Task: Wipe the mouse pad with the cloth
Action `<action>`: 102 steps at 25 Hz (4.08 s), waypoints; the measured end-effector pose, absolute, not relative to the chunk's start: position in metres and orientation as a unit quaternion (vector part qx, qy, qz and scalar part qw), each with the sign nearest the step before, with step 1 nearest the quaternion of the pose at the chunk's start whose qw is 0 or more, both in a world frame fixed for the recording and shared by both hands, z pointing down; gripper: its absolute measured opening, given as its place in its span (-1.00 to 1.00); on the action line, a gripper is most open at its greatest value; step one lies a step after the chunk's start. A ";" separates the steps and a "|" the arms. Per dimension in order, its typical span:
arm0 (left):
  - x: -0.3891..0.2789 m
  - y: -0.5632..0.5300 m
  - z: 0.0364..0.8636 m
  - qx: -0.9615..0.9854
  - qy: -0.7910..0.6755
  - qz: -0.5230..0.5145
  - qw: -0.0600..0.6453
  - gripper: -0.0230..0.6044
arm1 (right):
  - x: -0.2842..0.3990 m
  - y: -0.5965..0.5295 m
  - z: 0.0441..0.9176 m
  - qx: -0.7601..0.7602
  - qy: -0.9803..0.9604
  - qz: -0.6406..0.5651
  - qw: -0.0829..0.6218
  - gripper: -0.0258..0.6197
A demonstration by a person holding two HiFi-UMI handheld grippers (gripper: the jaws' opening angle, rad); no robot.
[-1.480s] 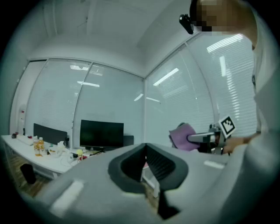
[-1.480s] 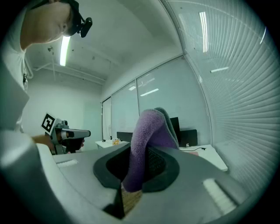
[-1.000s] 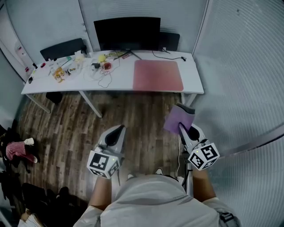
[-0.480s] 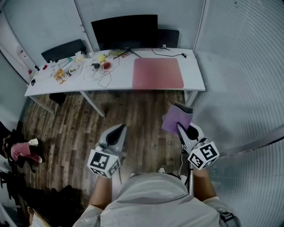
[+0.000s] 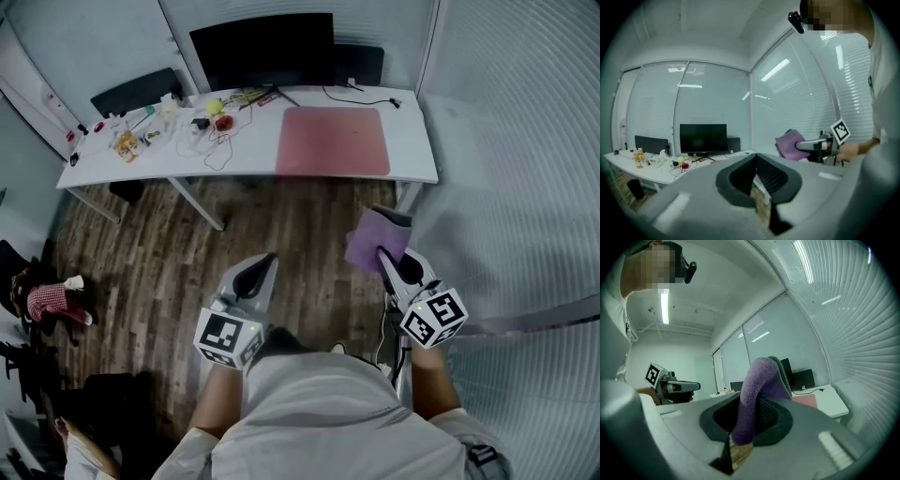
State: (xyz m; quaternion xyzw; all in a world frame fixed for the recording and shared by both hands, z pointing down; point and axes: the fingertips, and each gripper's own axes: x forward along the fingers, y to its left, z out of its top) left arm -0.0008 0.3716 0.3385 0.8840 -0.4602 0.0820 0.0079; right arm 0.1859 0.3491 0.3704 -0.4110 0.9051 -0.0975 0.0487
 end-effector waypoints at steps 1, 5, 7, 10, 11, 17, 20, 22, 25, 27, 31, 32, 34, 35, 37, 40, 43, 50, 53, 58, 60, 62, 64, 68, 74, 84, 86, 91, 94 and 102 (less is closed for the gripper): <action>0.001 0.371 0.343 0.884 -0.458 0.088 0.010 -0.92 | 0.186 0.346 0.374 -0.411 0.905 -0.100 0.050 -0.74; 0.001 0.355 0.355 0.885 -0.456 0.093 0.026 -0.92 | 0.185 0.329 0.384 -0.403 0.906 -0.118 0.051 -0.74; 0.001 0.339 0.357 0.888 -0.451 0.087 0.029 -0.92 | 0.182 0.316 0.387 -0.399 0.907 -0.124 0.047 -0.74; 0.002 0.312 0.360 0.896 -0.436 0.083 0.031 -0.92 | 0.181 0.292 0.386 -0.403 0.906 -0.123 0.045 -0.74; 0.001 0.301 0.360 0.897 -0.433 0.081 0.032 -0.92 | 0.180 0.282 0.386 -0.406 0.905 -0.122 0.044 -0.74; -0.020 0.222 0.365 0.904 -0.422 0.064 0.039 -0.92 | 0.166 0.213 0.385 -0.424 0.898 -0.112 0.032 -0.74; -0.037 0.179 0.361 0.907 -0.414 0.058 0.040 -0.92 | 0.147 0.170 0.383 -0.428 0.896 -0.113 0.023 -0.74; -0.056 0.154 0.359 0.908 -0.414 0.054 0.040 -0.92 | 0.127 0.144 0.381 -0.428 0.896 -0.113 0.013 -0.74; -0.090 0.121 0.362 0.905 -0.419 0.050 0.048 -0.92 | 0.091 0.109 0.380 -0.422 0.900 -0.112 -0.003 -0.74; -0.113 0.099 0.366 0.903 -0.423 0.045 0.054 -0.92 | 0.066 0.087 0.380 -0.418 0.902 -0.106 -0.019 -0.74; -0.154 0.062 0.371 0.899 -0.431 0.040 0.066 -0.92 | 0.021 0.054 0.376 -0.410 0.905 -0.102 -0.050 -0.74; -0.163 0.054 0.372 0.897 -0.435 0.038 0.069 -0.92 | 0.013 0.046 0.377 -0.408 0.905 -0.104 -0.059 -0.74; -0.177 0.044 0.375 0.893 -0.443 0.032 0.079 -0.92 | 0.001 0.032 0.382 -0.403 0.905 -0.111 -0.073 -0.74; -0.184 0.041 0.378 0.890 -0.447 0.027 0.086 -0.92 | -0.003 0.025 0.384 -0.401 0.905 -0.115 -0.079 -0.74; -0.196 0.034 0.387 0.885 -0.454 0.024 0.103 -0.92 | -0.012 0.011 0.385 -0.401 0.904 -0.123 -0.085 -0.74; -0.207 0.019 0.399 0.876 -0.466 0.028 0.119 -0.92 | -0.019 -0.012 0.390 -0.397 0.904 -0.138 -0.084 -0.74; -0.206 0.001 0.401 0.873 -0.473 0.028 0.119 -0.92 | -0.017 -0.035 0.400 -0.392 0.905 -0.147 -0.083 -0.74; -0.187 -0.066 0.394 0.865 -0.489 0.045 0.103 -0.92 | 0.009 -0.111 0.412 -0.379 0.909 -0.165 -0.060 -0.74; -0.157 -0.107 0.391 0.865 -0.490 0.050 0.093 -0.92 | 0.037 -0.154 0.409 -0.378 0.911 -0.158 -0.046 -0.74; -0.099 -0.177 0.382 0.868 -0.486 0.066 0.081 -0.92 | 0.097 -0.227 0.408 -0.383 0.907 -0.170 -0.036 -0.74; -0.083 -0.199 0.381 0.864 -0.492 0.069 0.083 -0.92 | 0.115 -0.252 0.413 -0.378 0.908 -0.180 -0.037 -0.74; -0.073 -0.216 0.385 0.857 -0.503 0.070 0.086 -0.92 | 0.126 -0.275 0.423 -0.368 0.910 -0.188 -0.043 -0.74; -0.067 -0.229 0.394 0.850 -0.514 0.073 0.092 -0.92 | 0.129 -0.295 0.437 -0.358 0.912 -0.195 -0.050 -0.74; -0.072 -0.243 0.411 0.841 -0.525 0.082 0.104 -0.92 | 0.107 -0.320 0.460 -0.333 0.917 -0.213 -0.058 -0.74; -0.102 -0.265 0.421 0.840 -0.526 0.078 0.109 -0.92 | 0.031 -0.340 0.483 -0.287 0.922 -0.244 -0.090 -0.74; -0.214 -0.296 0.443 0.836 -0.527 0.064 0.139 -0.92 | -0.131 -0.392 0.568 -0.260 0.905 -0.280 -0.188 -0.74; -0.232 -0.299 0.455 0.835 -0.525 0.072 0.145 -0.92 | -0.158 -0.402 0.588 -0.260 0.901 -0.278 -0.209 -0.74; -0.258 -0.314 0.469 0.840 -0.515 0.081 0.151 -0.92 | -0.179 -0.426 0.638 -0.279 0.877 -0.301 -0.250 -0.74; -0.257 -0.320 0.474 0.846 -0.503 0.084 0.156 -0.92 | -0.150 -0.437 0.661 -0.315 0.855 -0.306 -0.276 -0.74; -0.202 -0.325 0.470 0.866 -0.466 0.100 0.154 -0.92 | -0.047 -0.441 0.679 -0.397 0.804 -0.344 -0.278 -0.75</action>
